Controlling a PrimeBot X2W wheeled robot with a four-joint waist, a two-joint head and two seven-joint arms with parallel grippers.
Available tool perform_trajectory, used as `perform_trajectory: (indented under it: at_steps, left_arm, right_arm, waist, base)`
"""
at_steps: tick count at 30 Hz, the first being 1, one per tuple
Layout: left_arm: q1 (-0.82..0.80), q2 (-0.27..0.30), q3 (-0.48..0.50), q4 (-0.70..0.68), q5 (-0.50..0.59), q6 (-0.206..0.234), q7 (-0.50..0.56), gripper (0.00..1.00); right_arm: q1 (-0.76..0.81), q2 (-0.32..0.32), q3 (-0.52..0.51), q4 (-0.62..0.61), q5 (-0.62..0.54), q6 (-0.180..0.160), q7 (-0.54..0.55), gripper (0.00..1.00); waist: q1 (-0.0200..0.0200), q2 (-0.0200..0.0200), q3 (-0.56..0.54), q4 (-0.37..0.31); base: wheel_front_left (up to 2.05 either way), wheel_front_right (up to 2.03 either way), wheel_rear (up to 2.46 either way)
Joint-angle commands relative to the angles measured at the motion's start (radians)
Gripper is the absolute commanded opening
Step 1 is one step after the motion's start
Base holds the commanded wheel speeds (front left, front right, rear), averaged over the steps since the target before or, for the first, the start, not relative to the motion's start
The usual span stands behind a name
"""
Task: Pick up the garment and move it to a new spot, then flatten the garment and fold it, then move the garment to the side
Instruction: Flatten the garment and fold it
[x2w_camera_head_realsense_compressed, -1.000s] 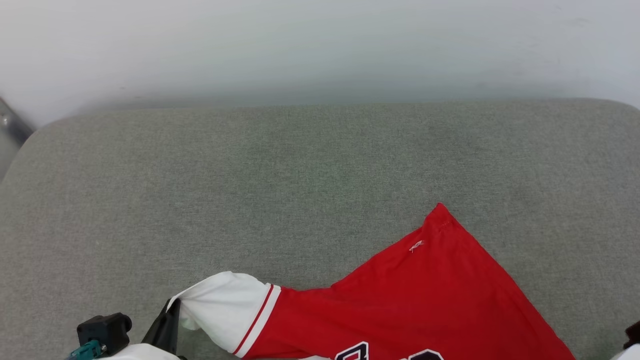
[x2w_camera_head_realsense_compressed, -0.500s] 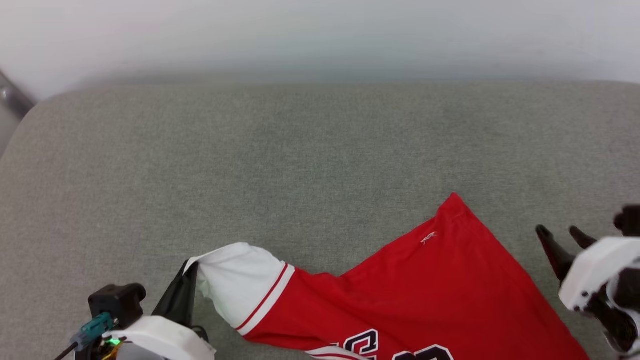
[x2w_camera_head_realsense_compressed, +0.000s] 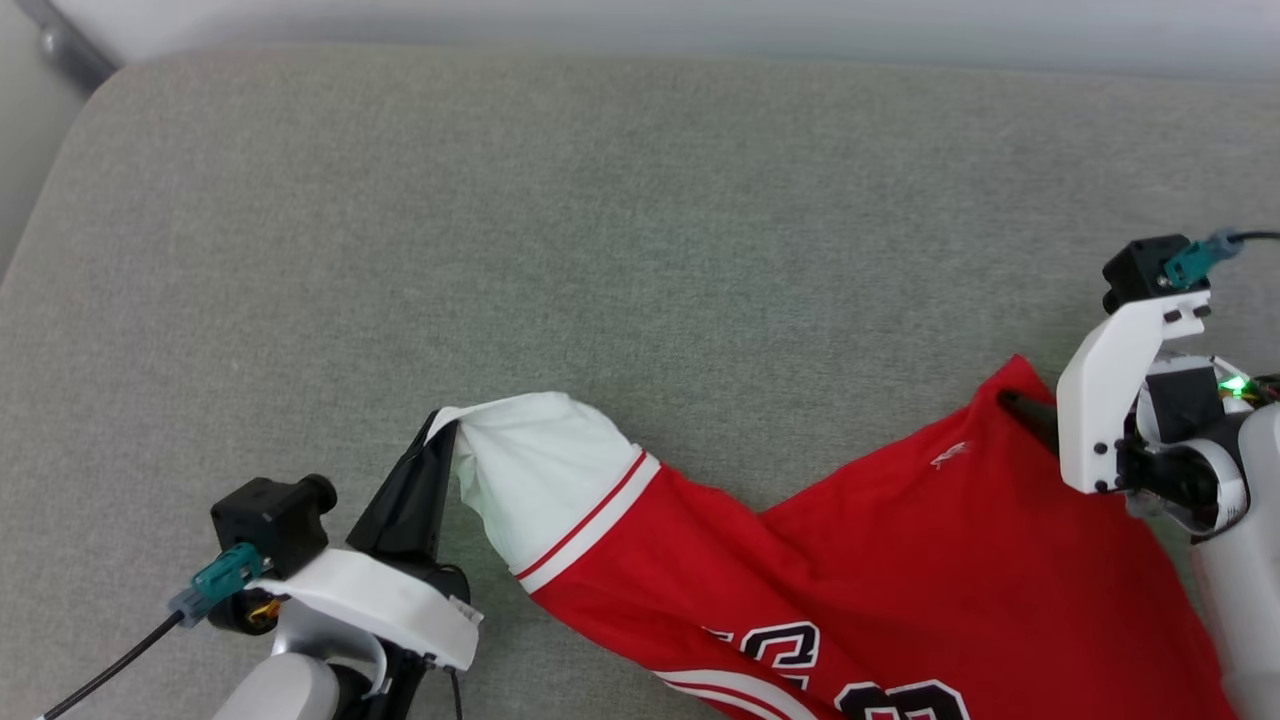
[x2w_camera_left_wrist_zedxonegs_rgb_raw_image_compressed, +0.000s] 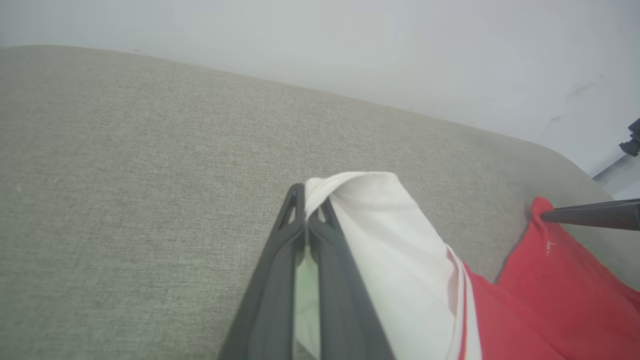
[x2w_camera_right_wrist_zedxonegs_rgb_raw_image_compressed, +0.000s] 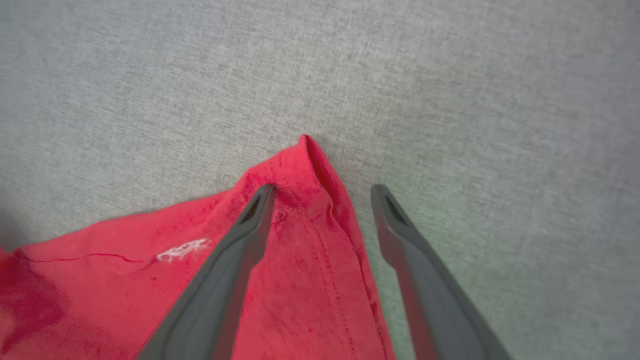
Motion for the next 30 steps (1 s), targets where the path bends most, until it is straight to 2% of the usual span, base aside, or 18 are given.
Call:
perform_trajectory:
  at_steps: [1, 8, 9, 10, 11, 20, 30]
  left_arm:
    - [-0.027, -0.009, -0.006, 0.007, 0.002, -0.014, -0.009, 0.00]
    - [-0.069, -0.032, -0.028, 0.047, 0.004, -0.054, -0.028, 0.00]
    - [-0.070, -0.034, -0.028, 0.053, 0.003, -0.054, -0.031, 0.00]
    - [-0.071, -0.036, -0.028, 0.059, 0.001, -0.056, -0.034, 0.00]
    - [-0.070, -0.038, -0.028, 0.063, 0.000, -0.058, -0.035, 0.00]
    - [-0.046, -0.022, -0.022, 0.088, -0.009, -0.051, -0.034, 0.00]
    - [-0.107, 0.014, 0.012, 0.106, -0.014, -0.025, 0.002, 0.00]
  right_arm:
    - [-0.032, -0.005, 0.007, 0.022, -0.016, 0.000, 0.019, 1.00]
    - [-0.041, 0.014, 0.018, 0.156, -0.033, -0.001, 0.107, 1.00]
    - [-0.037, 0.019, 0.024, 0.167, -0.025, -0.001, 0.121, 0.85]
    - [-0.034, 0.021, 0.031, 0.171, -0.020, 0.000, 0.127, 0.37]
    - [-0.031, 0.023, 0.037, 0.173, -0.017, 0.000, 0.131, 0.00]
    - [-0.042, -0.011, 0.069, 0.124, 0.022, 0.000, 0.112, 0.00]
    - [-0.032, -0.047, 0.037, 0.090, -0.010, 0.000, -0.083, 0.00]
  waist:
    - [-0.0001, -0.0001, 0.042, 0.033]
    - [-0.0001, -0.0001, 0.076, 0.065]
    - [-0.0001, -0.0001, 0.076, 0.067]
    - [-0.0001, -0.0001, 0.075, 0.068]
    - [-0.0001, -0.0001, 0.073, 0.069]
    - [-0.0001, -0.0001, 0.002, 0.054]
    - [-0.0001, -0.0001, -0.176, 0.009]
  base:
    - [0.00, 0.00, 0.00]
    - [0.00, 0.00, 0.00]
    - [0.00, 0.00, 0.00]
    - [0.00, 0.00, 0.00]
    - [0.00, 0.00, 0.00]
    - [0.00, 0.00, 0.00]
    - [0.00, 0.00, 0.00]
